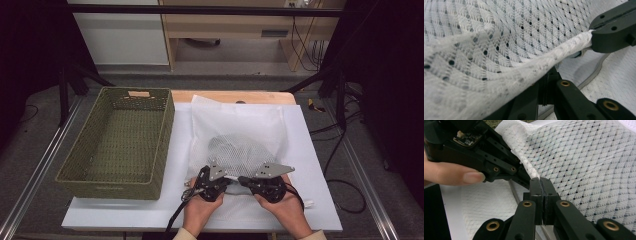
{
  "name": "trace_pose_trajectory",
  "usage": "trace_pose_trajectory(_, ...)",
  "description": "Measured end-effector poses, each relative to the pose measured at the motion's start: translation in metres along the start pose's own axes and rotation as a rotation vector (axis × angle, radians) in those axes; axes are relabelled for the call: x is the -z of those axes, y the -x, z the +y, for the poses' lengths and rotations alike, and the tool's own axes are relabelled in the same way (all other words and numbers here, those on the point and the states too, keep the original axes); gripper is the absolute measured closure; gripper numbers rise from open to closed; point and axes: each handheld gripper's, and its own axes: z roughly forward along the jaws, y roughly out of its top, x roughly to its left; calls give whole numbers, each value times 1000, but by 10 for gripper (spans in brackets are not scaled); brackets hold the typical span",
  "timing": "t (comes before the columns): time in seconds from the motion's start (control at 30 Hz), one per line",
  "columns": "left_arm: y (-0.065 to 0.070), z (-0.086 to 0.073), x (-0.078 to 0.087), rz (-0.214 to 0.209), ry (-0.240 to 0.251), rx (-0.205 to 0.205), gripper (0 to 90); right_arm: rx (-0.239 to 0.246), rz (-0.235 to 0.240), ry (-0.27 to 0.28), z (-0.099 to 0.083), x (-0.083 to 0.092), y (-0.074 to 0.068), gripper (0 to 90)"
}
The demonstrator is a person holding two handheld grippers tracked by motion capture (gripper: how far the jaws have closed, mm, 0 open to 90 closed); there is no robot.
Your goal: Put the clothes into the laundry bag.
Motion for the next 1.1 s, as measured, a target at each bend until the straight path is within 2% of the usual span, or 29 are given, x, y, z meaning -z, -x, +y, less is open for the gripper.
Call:
trace_pose_trajectory(0.3, -3, 6, -6, 15, -8, -12, 900, -3, 1, 1, 0, 0, 1, 895)
trace_pose_trajectory(0.73, -7, 12, -14, 22, -4, -3, 900, -10, -2, -2, 0, 0, 1, 895)
trace_pose_trajectory(0.93, -4, 10, -10, 13, -20, -20, 900, -15, -7, -2, 0, 1, 3, 894)
trace_pose_trajectory(1.1, 4, 6, -8, -16, -47, -45, 900, -21, -11, -3, -1, 2, 4, 894)
